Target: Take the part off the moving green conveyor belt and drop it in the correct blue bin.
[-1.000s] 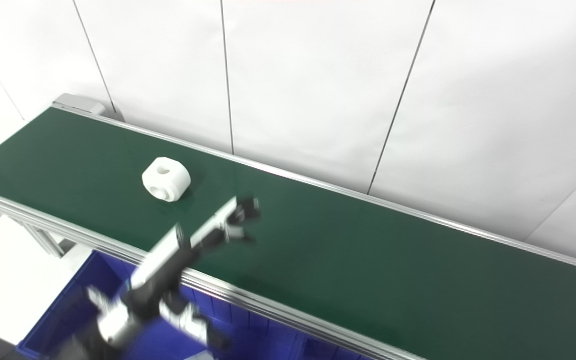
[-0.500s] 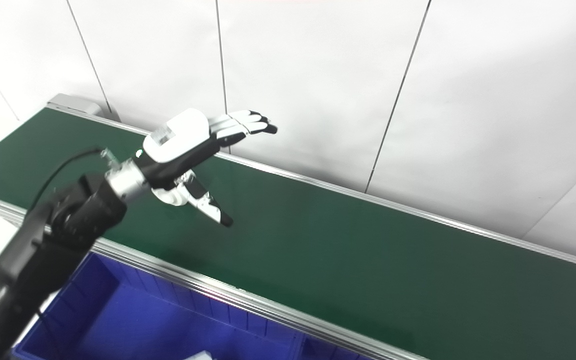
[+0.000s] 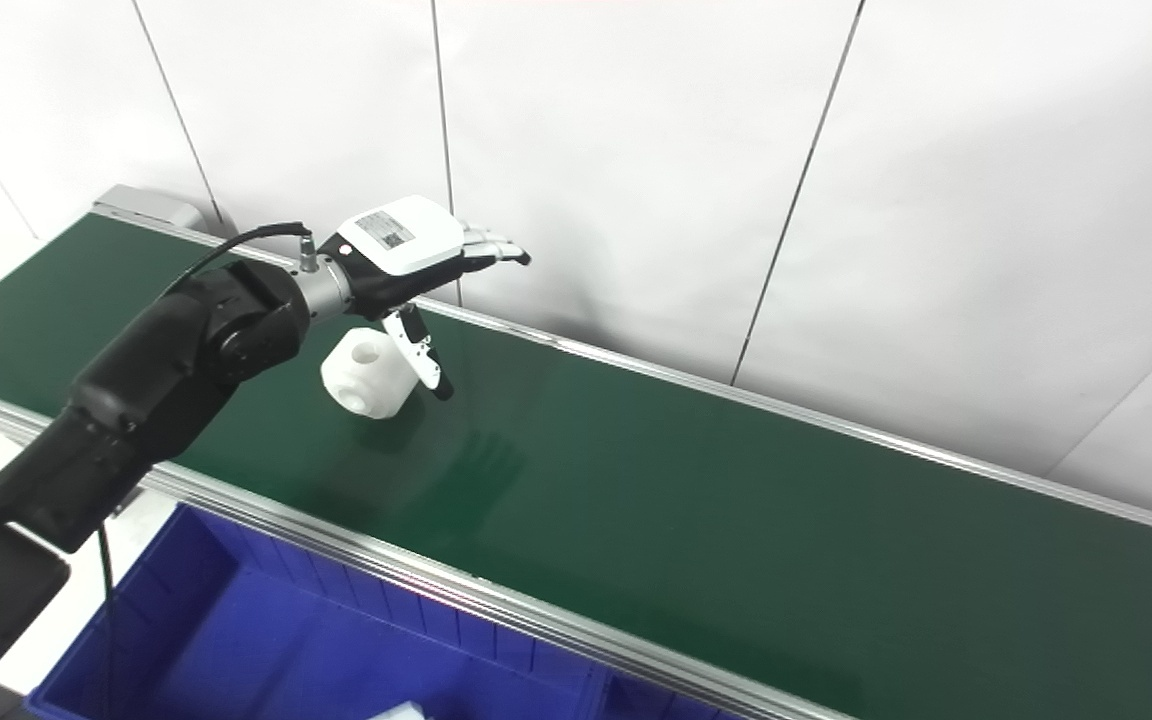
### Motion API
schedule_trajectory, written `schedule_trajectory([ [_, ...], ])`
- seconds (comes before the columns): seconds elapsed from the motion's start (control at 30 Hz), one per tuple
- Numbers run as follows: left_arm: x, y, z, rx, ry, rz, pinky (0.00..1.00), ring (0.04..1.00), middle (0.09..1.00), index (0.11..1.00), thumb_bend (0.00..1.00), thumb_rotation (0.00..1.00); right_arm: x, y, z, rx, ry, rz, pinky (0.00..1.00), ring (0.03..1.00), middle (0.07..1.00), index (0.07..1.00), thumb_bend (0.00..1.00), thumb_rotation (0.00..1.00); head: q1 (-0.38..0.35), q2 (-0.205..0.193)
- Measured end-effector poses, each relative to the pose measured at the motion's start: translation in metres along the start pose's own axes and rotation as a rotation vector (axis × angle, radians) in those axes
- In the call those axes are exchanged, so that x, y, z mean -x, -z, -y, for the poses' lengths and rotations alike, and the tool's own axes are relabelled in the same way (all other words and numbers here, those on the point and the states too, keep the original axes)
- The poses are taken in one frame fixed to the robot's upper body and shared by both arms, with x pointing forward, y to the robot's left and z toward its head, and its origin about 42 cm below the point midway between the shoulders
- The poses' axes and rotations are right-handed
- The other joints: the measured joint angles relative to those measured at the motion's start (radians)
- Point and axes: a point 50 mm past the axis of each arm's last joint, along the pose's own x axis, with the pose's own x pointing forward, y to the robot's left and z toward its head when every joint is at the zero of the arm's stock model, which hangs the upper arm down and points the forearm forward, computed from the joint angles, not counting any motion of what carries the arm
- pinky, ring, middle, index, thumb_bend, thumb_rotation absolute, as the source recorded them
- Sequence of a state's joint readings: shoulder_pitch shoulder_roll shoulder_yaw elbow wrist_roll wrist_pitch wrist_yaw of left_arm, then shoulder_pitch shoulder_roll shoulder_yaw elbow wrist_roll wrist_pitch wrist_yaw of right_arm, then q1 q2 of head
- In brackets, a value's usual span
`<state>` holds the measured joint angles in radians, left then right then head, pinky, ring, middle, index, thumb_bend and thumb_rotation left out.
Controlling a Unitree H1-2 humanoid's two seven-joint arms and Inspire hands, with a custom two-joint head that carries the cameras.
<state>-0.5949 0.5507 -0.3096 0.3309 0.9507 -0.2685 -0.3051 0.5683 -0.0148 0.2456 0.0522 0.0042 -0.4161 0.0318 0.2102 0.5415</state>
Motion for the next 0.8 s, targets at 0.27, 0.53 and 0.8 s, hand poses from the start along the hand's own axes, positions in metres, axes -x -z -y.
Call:
schedule_trajectory([
  [0.27,-0.004,0.006,0.029,0.005,0.112,-0.070,0.87,0.942,0.940,0.945,1.00,0.45,0.002,-0.003,-0.001,0.000,-0.002,0.009,1.00,0.960,1.000,1.000,0.81,1.00,-0.009,0.014],
  [0.53,-0.006,0.002,0.058,-0.033,0.234,-0.096,0.86,0.934,0.939,0.936,1.00,0.46,0.005,-0.003,-0.002,-0.017,-0.011,0.003,1.00,0.961,1.000,1.000,0.80,1.00,-0.011,0.022],
  [0.8,-0.007,-0.001,0.071,-0.074,0.276,-0.096,0.87,0.941,0.952,0.946,1.00,0.42,0.006,-0.003,-0.003,-0.018,-0.012,0.004,1.00,0.955,1.000,1.000,0.81,1.00,-0.023,0.025],
])
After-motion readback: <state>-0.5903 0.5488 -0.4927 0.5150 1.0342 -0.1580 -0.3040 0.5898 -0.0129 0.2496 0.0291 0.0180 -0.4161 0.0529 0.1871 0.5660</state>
